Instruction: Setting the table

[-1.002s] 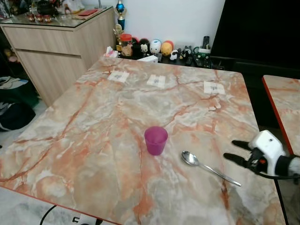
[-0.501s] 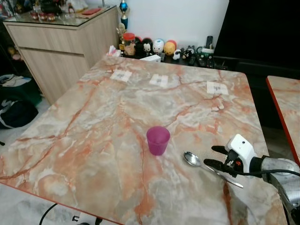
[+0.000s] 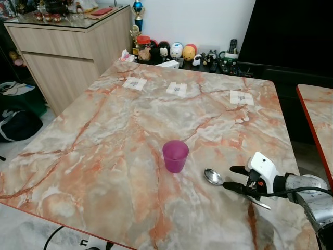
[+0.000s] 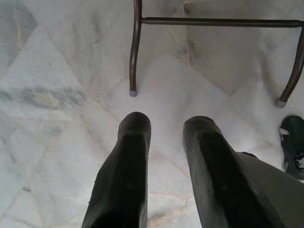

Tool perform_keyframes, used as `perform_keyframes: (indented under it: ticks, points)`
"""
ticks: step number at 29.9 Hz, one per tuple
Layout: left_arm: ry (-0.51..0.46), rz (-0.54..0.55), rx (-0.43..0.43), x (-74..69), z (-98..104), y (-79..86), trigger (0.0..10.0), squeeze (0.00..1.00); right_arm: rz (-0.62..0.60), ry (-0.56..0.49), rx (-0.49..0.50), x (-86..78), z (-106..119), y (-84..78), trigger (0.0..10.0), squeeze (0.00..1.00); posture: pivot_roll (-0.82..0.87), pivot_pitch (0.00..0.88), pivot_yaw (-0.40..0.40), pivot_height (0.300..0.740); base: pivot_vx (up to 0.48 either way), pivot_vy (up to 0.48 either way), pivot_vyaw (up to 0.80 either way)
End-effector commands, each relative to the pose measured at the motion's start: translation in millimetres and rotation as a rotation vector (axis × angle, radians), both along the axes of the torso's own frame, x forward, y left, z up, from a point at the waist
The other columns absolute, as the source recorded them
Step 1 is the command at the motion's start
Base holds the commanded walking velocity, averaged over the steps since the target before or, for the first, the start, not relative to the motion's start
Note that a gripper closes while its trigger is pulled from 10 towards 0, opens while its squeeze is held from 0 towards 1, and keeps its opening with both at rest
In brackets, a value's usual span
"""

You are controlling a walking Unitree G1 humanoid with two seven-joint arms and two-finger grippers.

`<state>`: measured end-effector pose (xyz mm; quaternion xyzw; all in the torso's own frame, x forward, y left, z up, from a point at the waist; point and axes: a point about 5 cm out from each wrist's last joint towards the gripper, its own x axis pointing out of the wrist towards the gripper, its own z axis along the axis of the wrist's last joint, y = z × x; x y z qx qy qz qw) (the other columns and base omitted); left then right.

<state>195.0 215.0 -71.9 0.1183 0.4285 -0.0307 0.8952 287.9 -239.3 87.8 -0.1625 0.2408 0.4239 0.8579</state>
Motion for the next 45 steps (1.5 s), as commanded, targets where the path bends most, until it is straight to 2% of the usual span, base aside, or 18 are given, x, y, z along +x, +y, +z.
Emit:
perform_keyframes:
  ticks: [1,6,13,14,15,16,17,20,21,22,23,24,25,35,36,37,38,45]
  points:
    - [0.021,-0.011,0.019,-3.8,-1.5,3.4,10.0,0.0,0.02,0.007,-0.005,-0.8,-0.5,0.1,10.0,0.0,0.05,0.0,-0.014,0.74,0.0,0.0,0.0]
    - [0.02,-0.009,0.02,-3.8,-1.4,3.8,10.0,0.0,0.013,0.017,-0.041,-1.3,-5.6,-2.1,10.0,0.0,0.05,0.0,-0.015,0.74,0.0,0.0,0.0]
    - [0.019,-0.009,0.02,-3.6,-1.1,4.5,10.0,0.0,0.029,0.029,-0.037,-3.5,-7.0,-1.8,10.0,0.0,0.05,0.0,-0.013,0.74,0.0,0.0,0.0]
    - [0.02,-0.009,0.021,-3.8,-1.2,4.7,10.0,0.0,0.038,0.04,-0.05,-6.2,-10.7,-2.4,8.9,0.0,0.05,0.0,-0.013,0.74,0.0,0.0,0.0]
    - [0.02,-0.009,0.021,-3.9,-1.3,4.7,10.0,0.0,0.042,0.043,-0.052,-7.2,-12.0,-2.4,6.0,0.0,0.05,0.0,-0.013,0.74,0.0,0.0,0.0]
    - [0.02,-0.01,0.021,-3.9,-1.3,4.7,10.0,0.0,0.043,0.048,-0.047,-8.0,-13.0,-2.3,4.5,0.0,0.05,0.0,-0.014,0.74,0.0,0.0,0.0]
    - [0.02,-0.01,0.021,-3.9,-1.3,4.6,10.0,0.0,0.045,0.053,-0.038,-8.9,-14.0,-1.9,0.0,0.0,0.05,0.0,-0.014,0.74,0.0,0.0,0.0]
    - [0.019,-0.009,0.021,-3.7,-1.2,4.7,10.0,0.0,0.049,0.062,-0.028,-9.7,-15.4,-0.3,0.0,0.0,0.06,0.0,-0.013,0.74,0.0,0.0,0.0]
    - [0.019,-0.009,0.021,-3.6,-1.1,4.8,10.0,0.0,0.055,0.07,-0.039,-10.6,-17.8,0.1,0.3,0.0,0.06,0.0,-0.013,0.74,0.0,0.0,0.0]
    - [0.019,-0.009,0.021,-3.6,-1.1,4.8,10.0,0.0,0.056,0.074,-0.048,-11.0,-19.3,0.0,2.9,0.0,0.06,0.0,-0.013,0.74,0.0,0.0,0.0]
    - [0.018,-0.009,0.021,-3.5,-1.0,4.9,10.0,0.0,0.056,0.076,-0.055,-11.1,-20.2,-0.1,4.4,0.0,0.06,0.0,-0.013,0.74,0.0,0.0,0.0]
    - [0.018,-0.009,0.021,-3.4,-1.0,4.9,10.0,0.0,0.054,0.077,-0.063,-11.1,-21.1,-0.5,4.4,0.0,0.06,0.0,-0.013,0.74,0.0,0.0,0.0]
    - [0.017,-0.009,0.022,-3.3,-0.8,5.0,10.0,0.0,0.056,0.089,-0.087,-12.5,-25.2,-1.8,10.0,0.0,0.06,0.0,-0.013,0.74,0.0,0.0,0.0]
    - [0.015,-0.01,0.022,-3.2,-0.8,4.9,10.0,0.0,0.066,0.117,-0.095,-17.4,-33.3,0.4,9.9,0.0,0.06,0.0,-0.013,0.74,0.0,0.0,0.0]
    - [0.015,-0.01,0.022,-3.2,-0.8,4.9,10.0,0.0,0.067,0.12,-0.094,-17.8,-33.7,0.3,4.9,0.0,0.06,0.003,-0.013,0.74,0.0,0.0,0.0]
    - [0.015,-0.01,0.022,-3.2,-0.8,4.9,10.0,0.0,0.067,0.12,-0.094,-17.8,-33.7,0.3,4.9,0.0,0.06,0.003,-0.013,0.74,0.0,0.0,0.0]
    - [0.015,-0.009,0.021,-3.2,-0.8,4.8,10.0,0.0,0.078,0.131,-0.085,-19.6,-34.5,1.5,0.0,0.0,0.06,0.003,-0.013,0.74,0.0,0.0,0.0]
    - [0.014,-0.008,0.021,-3.5,-0.9,4.8,10.0,0.0,0.084,0.136,-0.089,-20.8,-36.3,2.0,0.0,0.0,0.06,0.011,-0.014,0.74,0.0,0.0,0.0]
